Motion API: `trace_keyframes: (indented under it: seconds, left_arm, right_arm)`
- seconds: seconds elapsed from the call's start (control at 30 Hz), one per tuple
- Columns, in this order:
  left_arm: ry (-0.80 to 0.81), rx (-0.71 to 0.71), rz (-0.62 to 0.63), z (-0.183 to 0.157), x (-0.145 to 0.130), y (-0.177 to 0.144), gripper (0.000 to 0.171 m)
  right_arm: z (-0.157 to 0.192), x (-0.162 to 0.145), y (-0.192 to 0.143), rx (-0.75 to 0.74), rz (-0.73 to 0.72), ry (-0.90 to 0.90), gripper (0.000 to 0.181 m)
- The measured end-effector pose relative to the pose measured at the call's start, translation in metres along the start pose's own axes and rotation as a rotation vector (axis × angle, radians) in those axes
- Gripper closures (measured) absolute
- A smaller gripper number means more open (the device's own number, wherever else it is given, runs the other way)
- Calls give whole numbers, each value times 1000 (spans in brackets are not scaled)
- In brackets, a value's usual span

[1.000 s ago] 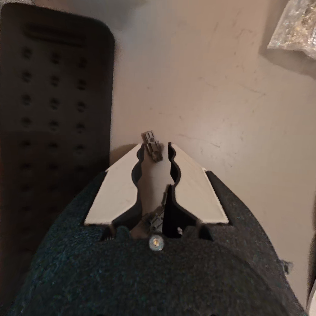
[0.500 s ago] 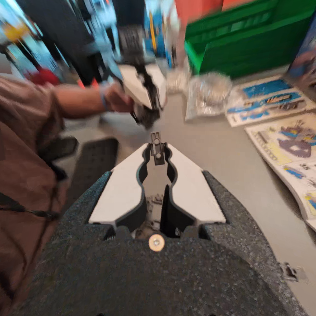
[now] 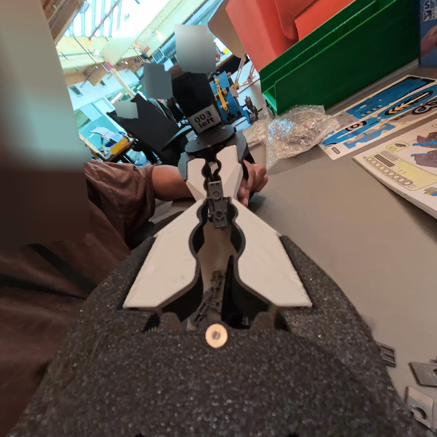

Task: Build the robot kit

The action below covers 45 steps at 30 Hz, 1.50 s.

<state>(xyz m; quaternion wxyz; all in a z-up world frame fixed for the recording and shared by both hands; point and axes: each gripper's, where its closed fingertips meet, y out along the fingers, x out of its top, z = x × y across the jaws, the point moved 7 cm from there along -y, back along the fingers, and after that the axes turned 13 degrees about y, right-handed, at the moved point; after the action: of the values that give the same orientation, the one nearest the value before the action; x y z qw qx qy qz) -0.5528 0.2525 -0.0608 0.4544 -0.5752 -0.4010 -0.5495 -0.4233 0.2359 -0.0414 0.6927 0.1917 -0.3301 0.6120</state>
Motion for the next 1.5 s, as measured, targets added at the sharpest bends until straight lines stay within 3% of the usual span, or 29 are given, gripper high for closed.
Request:
trace_keyframes:
  seconds: [0.5,0.7,0.87,0.97,1.17,1.3,1.5]
  left_arm:
    - [-39,43,45,5,-7,-6,165]
    - [-21,71,41,5,-6,-6,165]
    - [45,69,29,0,-3,-8,166]
    - [116,65,43,-7,1,-8,166]
    - [146,45,43,-16,5,-6,166]
    - [211,62,61,-20,9,-7,166]
    - [202,92,22,-18,10,-5,165]
  right_arm:
    - [-5,-8,10,-16,53,-75,166]
    - [-10,-11,11,29,15,-1,171]
    - [-9,-9,14,94,41,79,171]
    - [-11,-13,14,230,59,222,173]
    - [-8,-16,15,325,109,276,173]
    - [-1,-14,15,296,115,142,173]
    - [19,-8,9,3,116,-237,168]
